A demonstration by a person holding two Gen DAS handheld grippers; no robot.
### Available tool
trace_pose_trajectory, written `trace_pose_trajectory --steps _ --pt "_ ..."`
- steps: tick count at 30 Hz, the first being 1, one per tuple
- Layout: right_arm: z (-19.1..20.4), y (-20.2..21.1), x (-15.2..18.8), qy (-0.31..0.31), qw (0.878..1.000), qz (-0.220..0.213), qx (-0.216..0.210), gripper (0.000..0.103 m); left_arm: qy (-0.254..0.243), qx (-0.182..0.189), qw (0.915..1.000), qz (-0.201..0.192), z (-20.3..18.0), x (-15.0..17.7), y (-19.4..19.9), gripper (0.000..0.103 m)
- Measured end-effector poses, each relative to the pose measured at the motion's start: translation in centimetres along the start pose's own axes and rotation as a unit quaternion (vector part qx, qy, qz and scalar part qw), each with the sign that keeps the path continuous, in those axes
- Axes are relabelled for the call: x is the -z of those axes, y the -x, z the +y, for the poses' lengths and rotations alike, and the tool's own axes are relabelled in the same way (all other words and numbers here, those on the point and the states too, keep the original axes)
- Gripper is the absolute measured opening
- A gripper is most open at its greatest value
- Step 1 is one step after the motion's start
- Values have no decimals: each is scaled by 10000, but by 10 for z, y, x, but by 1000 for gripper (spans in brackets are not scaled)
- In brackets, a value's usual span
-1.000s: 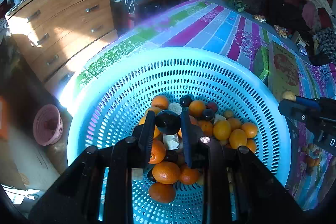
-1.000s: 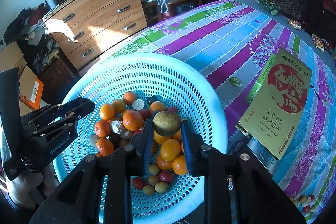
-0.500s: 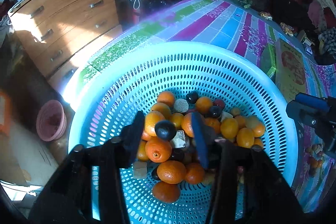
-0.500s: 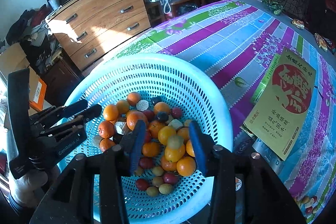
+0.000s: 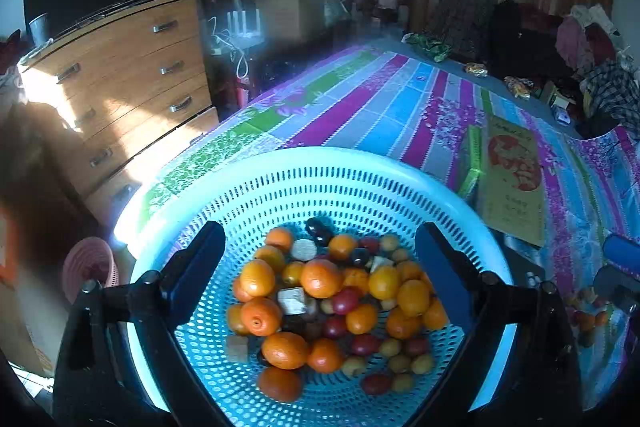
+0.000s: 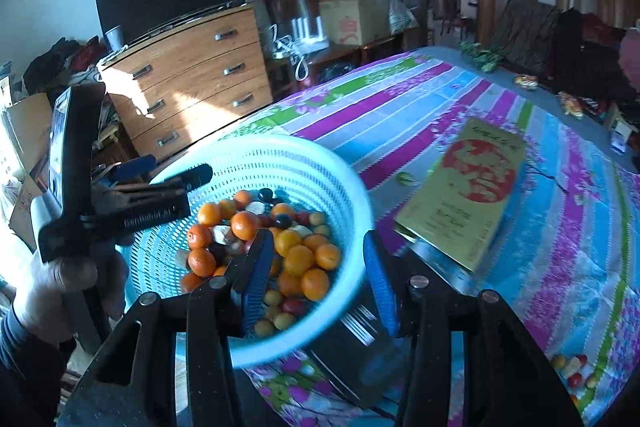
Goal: Organize fruits
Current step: 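Open both tools to drop the plums into the basket, then withdraw both tools from the basket back toward the fruits on the bed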
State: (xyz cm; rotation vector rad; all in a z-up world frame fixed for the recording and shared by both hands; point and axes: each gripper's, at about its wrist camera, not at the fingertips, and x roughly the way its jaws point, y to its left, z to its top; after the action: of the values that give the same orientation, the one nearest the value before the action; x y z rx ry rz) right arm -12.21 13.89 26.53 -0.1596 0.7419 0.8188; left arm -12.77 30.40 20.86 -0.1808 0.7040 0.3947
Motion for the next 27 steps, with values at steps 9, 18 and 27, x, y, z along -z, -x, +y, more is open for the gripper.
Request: trace_pose_trajectory --steps 9,18,27 --pt "-37 63 40 -177 9958 -451 783 97 263 728 9941 -757 -48 1 47 102" --pt "-74 129 72 -450 9766 -1448 1523 103 -451 1192 9879 -888 -108 8 58 102" --pt "-102 137 122 -1151 9760 -1074 1502 103 -857 1746 9793 -567 -158 25 57 102"
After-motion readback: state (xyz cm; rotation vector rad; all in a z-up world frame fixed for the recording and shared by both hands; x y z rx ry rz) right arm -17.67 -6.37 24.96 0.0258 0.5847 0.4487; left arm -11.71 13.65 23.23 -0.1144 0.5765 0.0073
